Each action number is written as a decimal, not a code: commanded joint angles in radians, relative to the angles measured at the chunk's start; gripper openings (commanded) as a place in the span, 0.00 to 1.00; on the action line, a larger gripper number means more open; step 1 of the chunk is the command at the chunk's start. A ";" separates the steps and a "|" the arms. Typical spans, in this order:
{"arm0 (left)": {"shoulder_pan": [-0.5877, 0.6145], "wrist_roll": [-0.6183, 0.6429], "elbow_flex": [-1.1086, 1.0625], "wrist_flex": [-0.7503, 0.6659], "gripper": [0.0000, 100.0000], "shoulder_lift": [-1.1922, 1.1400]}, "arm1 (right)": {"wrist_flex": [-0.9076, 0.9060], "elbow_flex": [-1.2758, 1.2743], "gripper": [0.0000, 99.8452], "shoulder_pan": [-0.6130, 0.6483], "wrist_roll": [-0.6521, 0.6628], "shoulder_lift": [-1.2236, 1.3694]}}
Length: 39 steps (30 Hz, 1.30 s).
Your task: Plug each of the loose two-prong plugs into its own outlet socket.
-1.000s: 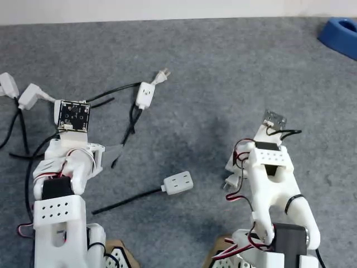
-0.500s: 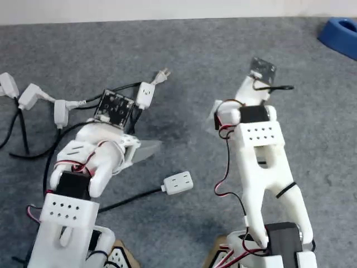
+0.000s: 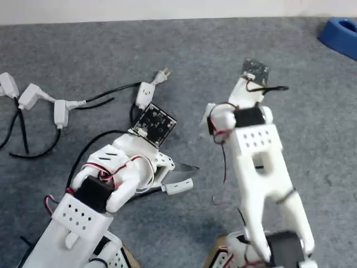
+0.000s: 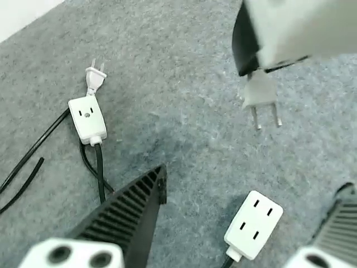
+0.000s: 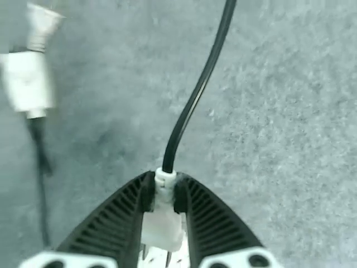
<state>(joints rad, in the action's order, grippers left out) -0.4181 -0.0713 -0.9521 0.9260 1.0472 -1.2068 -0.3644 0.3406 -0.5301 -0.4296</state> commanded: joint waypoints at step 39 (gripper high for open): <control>0.143 -0.092 0.223 -0.138 0.43 -0.499 | 0.008 -0.208 0.01 0.140 0.123 -0.251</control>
<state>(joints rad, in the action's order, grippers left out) -0.3107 -0.1588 -0.7725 0.8140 0.5455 -1.1745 -0.5777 0.4772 -0.4442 -0.6506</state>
